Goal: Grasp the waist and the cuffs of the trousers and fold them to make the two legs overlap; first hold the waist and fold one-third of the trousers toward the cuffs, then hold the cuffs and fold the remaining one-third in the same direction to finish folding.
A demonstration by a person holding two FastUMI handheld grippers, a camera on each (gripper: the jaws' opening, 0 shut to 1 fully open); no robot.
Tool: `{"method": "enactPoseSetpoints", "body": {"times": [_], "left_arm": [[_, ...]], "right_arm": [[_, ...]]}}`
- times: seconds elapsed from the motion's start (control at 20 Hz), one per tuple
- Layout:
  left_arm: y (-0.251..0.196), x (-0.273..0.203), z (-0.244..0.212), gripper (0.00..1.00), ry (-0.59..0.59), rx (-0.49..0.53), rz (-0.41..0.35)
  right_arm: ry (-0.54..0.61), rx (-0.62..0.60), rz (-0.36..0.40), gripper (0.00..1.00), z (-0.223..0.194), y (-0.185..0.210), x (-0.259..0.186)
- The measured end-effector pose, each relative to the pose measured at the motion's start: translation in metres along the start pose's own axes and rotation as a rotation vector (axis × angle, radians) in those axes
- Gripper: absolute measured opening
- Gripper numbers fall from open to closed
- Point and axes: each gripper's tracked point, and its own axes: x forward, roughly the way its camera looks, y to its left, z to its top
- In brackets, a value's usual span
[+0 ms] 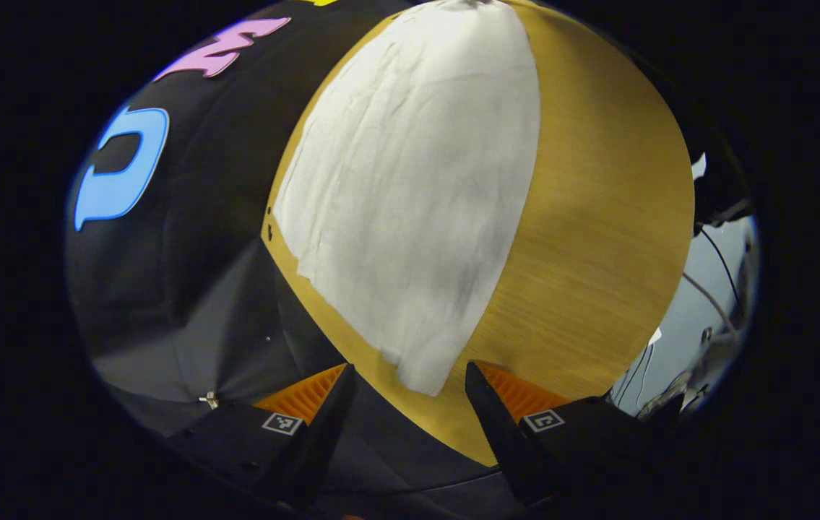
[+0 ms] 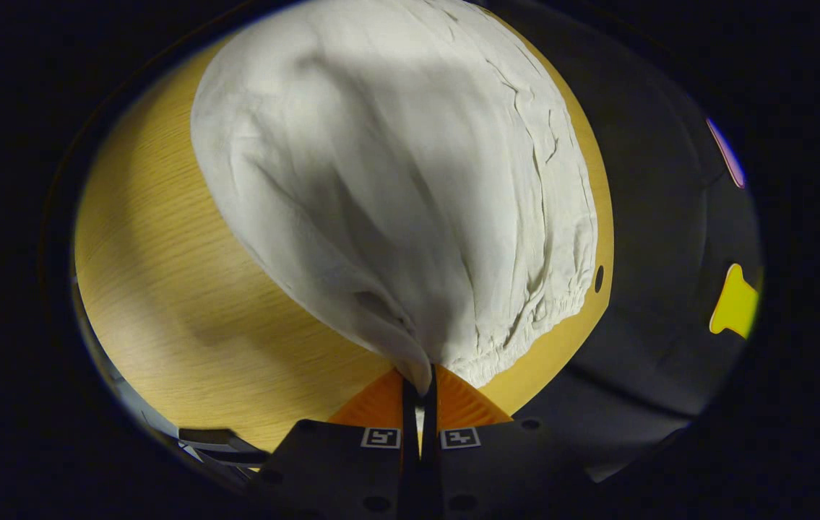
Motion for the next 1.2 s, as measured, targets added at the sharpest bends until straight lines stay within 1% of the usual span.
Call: {"method": "enactPoseSetpoints", "body": {"times": [0.05, 0.15, 0.2, 0.25, 0.3, 0.35, 0.4, 0.45, 0.5, 0.6, 0.65, 0.7, 0.75, 0.8, 0.85, 1.0, 1.05, 1.15, 1.2], "left_arm": [[0.002, 0.003, 0.003, 0.94, -0.006, 0.013, 0.003], [0.005, 0.01, 0.005, 0.87, -0.022, 0.034, 0.003], [0.007, 0.013, 0.008, 0.85, -0.027, 0.044, 0.008], [0.009, 0.018, 0.01, 0.81, -0.031, 0.05, 0.008], [0.012, 0.022, 0.012, 0.79, -0.038, 0.045, 0.006], [0.013, 0.026, 0.015, 0.72, -0.042, 0.042, 0.006], [0.017, 0.03, 0.016, 0.69, -0.046, 0.044, 0.01], [0.019, 0.033, 0.019, 0.64, -0.047, 0.05, 0.011], [0.017, 0.038, 0.02, 0.63, -0.046, 0.05, -0.004], [0.017, 0.044, 0.021, 0.45, -0.036, 0.039, -0.021], [0.015, 0.045, 0.02, 0.39, -0.029, 0.023, -0.024], [0.015, 0.049, 0.021, 0.24, -0.02, 0.008, -0.02], [0.014, 0.05, 0.022, 0.1, -0.005, 0.003, 0.0], [0.017, 0.05, 0.021, 0.19, 0.009, 0.002, 0.028], [0.016, 0.05, 0.02, 0.06, 0.028, -0.015, 0.043], [0.018, 0.049, 0.023, 0.05, 0.04, -0.113, 0.035], [0.018, 0.048, 0.023, 0.05, 0.04, -0.15, 0.021], [0.029, 0.042, 0.027, 0.05, 0.027, -0.222, 0.042], [0.04, 0.034, 0.028, 0.05, 0.017, -0.256, 0.067]], "right_arm": [[0.004, -0.002, -0.006, 0.05, -0.001, -0.001, 0.001], [0.017, -0.004, -0.021, 0.05, -0.001, -0.001, 0.001], [0.02, -0.003, -0.022, 0.05, -0.002, -0.001, 0.0], [0.021, -0.002, -0.023, 0.05, -0.001, -0.001, 0.001], [0.021, -0.001, -0.023, 0.05, -0.001, -0.002, 0.001], [0.024, 0.001, -0.024, 0.05, -0.001, -0.002, 0.001], [0.028, 0.0, -0.027, 0.05, -0.001, -0.002, 0.001], [0.032, -0.003, -0.033, 0.05, -0.001, -0.002, 0.001], [0.038, -0.007, -0.04, 0.05, 0.0, -0.002, 0.0], [0.046, -0.01, -0.05, 0.05, -0.001, -0.002, 0.0], [0.048, -0.007, -0.049, 0.05, 0.0, -0.002, 0.001], [0.047, 0.001, -0.046, 0.05, 0.0, -0.002, 0.001], [0.047, 0.013, -0.042, 0.05, -0.001, -0.002, 0.001], [0.045, 0.017, -0.041, 0.05, -0.001, -0.003, 0.001], [0.041, 0.019, -0.043, 0.05, -0.001, -0.003, 0.001], [0.033, 0.015, -0.043, 0.05, -0.002, -0.001, 0.0], [0.027, 0.017, -0.046, 0.05, -0.001, -0.003, -0.002], [0.016, 0.051, -0.075, 0.05, -0.003, -0.01, -0.008], [0.008, 0.078, -0.094, 0.05, -0.003, -0.015, -0.013]]}}
